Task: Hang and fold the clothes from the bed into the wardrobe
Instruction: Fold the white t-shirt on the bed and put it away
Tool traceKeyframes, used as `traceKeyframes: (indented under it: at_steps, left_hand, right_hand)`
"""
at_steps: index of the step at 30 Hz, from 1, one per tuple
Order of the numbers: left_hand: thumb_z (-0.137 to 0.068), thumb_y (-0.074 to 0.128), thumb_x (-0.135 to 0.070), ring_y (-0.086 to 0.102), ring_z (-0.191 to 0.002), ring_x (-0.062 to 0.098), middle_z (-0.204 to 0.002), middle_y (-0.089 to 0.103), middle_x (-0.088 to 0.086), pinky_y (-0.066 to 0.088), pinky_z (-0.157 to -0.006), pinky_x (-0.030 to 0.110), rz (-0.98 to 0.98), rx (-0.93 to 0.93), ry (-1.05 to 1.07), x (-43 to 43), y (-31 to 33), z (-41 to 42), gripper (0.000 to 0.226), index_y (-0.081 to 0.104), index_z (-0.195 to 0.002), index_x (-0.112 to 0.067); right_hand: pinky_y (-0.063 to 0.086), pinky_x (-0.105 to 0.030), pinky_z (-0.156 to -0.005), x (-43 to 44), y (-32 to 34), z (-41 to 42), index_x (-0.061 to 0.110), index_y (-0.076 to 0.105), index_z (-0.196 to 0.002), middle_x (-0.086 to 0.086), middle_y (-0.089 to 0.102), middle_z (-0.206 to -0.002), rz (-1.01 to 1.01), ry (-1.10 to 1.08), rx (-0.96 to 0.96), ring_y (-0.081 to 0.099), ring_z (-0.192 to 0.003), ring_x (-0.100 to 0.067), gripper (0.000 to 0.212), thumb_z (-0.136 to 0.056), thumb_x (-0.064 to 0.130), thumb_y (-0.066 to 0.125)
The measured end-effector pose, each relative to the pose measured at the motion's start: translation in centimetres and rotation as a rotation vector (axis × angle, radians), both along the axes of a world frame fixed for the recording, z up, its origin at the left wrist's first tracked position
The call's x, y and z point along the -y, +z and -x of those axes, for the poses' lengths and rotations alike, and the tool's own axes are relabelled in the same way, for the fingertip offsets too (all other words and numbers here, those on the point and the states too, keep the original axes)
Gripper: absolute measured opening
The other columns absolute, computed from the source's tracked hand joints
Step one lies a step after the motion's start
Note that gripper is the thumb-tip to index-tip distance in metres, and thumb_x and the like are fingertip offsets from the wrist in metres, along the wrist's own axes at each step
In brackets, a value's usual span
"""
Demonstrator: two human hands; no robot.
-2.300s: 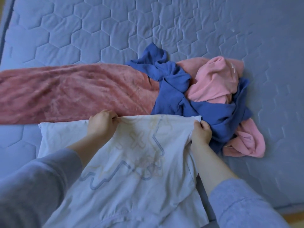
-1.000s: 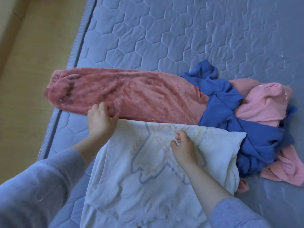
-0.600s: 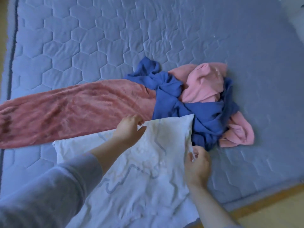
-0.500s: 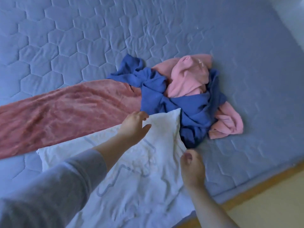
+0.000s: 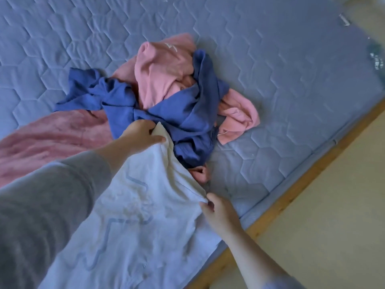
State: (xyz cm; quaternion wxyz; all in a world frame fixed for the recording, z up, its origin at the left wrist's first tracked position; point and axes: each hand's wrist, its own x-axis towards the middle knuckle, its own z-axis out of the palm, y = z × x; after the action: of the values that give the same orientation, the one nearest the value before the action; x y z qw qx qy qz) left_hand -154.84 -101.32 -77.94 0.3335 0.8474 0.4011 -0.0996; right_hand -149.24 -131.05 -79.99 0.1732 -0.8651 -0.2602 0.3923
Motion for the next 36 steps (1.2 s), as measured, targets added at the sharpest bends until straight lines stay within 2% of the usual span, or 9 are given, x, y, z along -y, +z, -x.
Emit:
traceKeyframes:
  at_steps: [5,9,14,18,22,25,28,31,36]
  left_hand:
    - [-0.084,0.070,-0.032,0.041,-0.056,0.018,-0.060,0.042,-0.001,0.028,-0.047,0.030,0.008,0.132,0.181,-0.5,0.2,-0.2,0.039,0.040,-0.063,-0.019]
    - [-0.086,0.068,-0.034,0.044,-0.057,0.013,-0.065,0.046,-0.001,0.030,-0.047,0.027,0.059,0.094,0.211,-0.6,-0.2,-0.1,0.025,0.050,-0.074,-0.021]
    - [-0.086,0.067,-0.029,0.045,-0.059,0.010,-0.067,0.049,-0.003,0.030,-0.048,0.027,0.008,0.148,0.156,-0.7,-0.1,-0.5,0.020,0.052,-0.080,-0.019]
    - [-0.087,0.066,-0.028,0.044,-0.059,0.014,-0.066,0.047,0.000,0.029,-0.048,0.028,0.001,0.133,0.172,-0.4,-0.1,-0.6,0.027,0.045,-0.072,-0.020]
    - [-0.087,0.067,-0.030,0.048,-0.076,0.022,-0.080,0.053,0.004,0.032,-0.054,0.029,-0.008,0.073,0.082,-0.5,0.3,-1.0,0.023,0.053,-0.092,-0.012]
    - [-0.078,0.076,-0.026,0.051,-0.092,0.020,-0.100,0.056,-0.003,0.037,-0.073,0.028,0.024,0.094,0.012,-1.1,1.0,-1.0,0.040,0.057,-0.113,-0.024]
    - [-0.068,0.083,-0.026,0.051,-0.100,0.015,-0.112,0.055,-0.010,0.037,-0.082,0.026,0.055,0.022,-0.158,-1.8,2.4,-1.1,0.064,0.055,-0.124,-0.035]
    - [-0.063,0.084,-0.029,0.054,-0.091,0.017,-0.100,0.056,-0.009,0.042,-0.076,0.029,-0.006,-0.098,-0.350,-1.8,3.4,-1.4,0.058,0.058,-0.115,-0.036]
    - [-0.071,0.079,-0.034,0.055,-0.083,0.017,-0.084,0.059,-0.006,0.037,-0.059,0.026,-0.197,-0.104,-0.424,-1.8,5.1,-0.7,0.018,0.063,-0.078,-0.028]
  right_hand:
    - [0.039,-0.029,-0.071,1.4,-0.2,-0.4,0.022,0.037,-0.062,0.007,0.041,-0.079,-0.012,-0.082,0.012,0.044,-0.082,-0.014,0.035,-0.091,0.023,0.057]
    - [0.043,-0.028,-0.076,0.4,-0.8,-0.8,0.019,0.050,-0.099,0.005,0.052,-0.101,0.064,-0.078,-0.013,0.055,-0.094,-0.019,0.021,-0.089,0.032,0.063]
    - [0.025,-0.021,-0.051,0.8,-1.3,-2.4,0.020,0.043,-0.068,0.010,0.043,-0.064,0.135,-0.085,-0.013,0.043,-0.060,-0.010,0.031,-0.092,0.028,0.060]
    - [0.036,-0.028,-0.071,3.2,-0.5,-2.9,0.020,0.060,-0.110,-0.002,0.065,-0.115,0.243,-0.201,0.049,0.061,-0.104,-0.023,0.025,-0.097,0.039,0.052]
    - [0.035,-0.027,-0.063,3.0,-0.6,-2.4,0.026,0.050,-0.088,0.010,0.049,-0.081,0.162,-0.236,-0.129,0.049,-0.069,-0.012,0.003,-0.090,0.024,0.050]
    - [0.044,-0.028,-0.079,0.9,-0.2,-2.1,0.025,0.046,-0.130,0.016,0.046,-0.114,0.053,-0.284,-0.249,0.056,-0.104,-0.012,0.053,-0.081,0.041,0.058]
    - [0.044,-0.031,-0.069,-0.7,-0.1,-1.4,0.011,0.055,-0.100,0.003,0.055,-0.091,0.027,-0.177,-0.141,0.059,-0.087,-0.019,0.044,-0.076,0.046,0.067]
    - [0.029,-0.031,-0.058,-0.5,-0.3,-1.3,0.016,0.034,-0.061,0.003,0.038,-0.059,0.016,-0.055,-0.070,0.041,-0.060,-0.020,0.046,-0.086,0.039,0.066]
    - [0.021,-0.025,-0.046,1.2,1.3,-0.3,0.022,0.022,-0.063,0.005,0.027,-0.052,-0.092,0.082,0.138,0.026,-0.045,-0.010,0.051,-0.094,0.042,0.057]
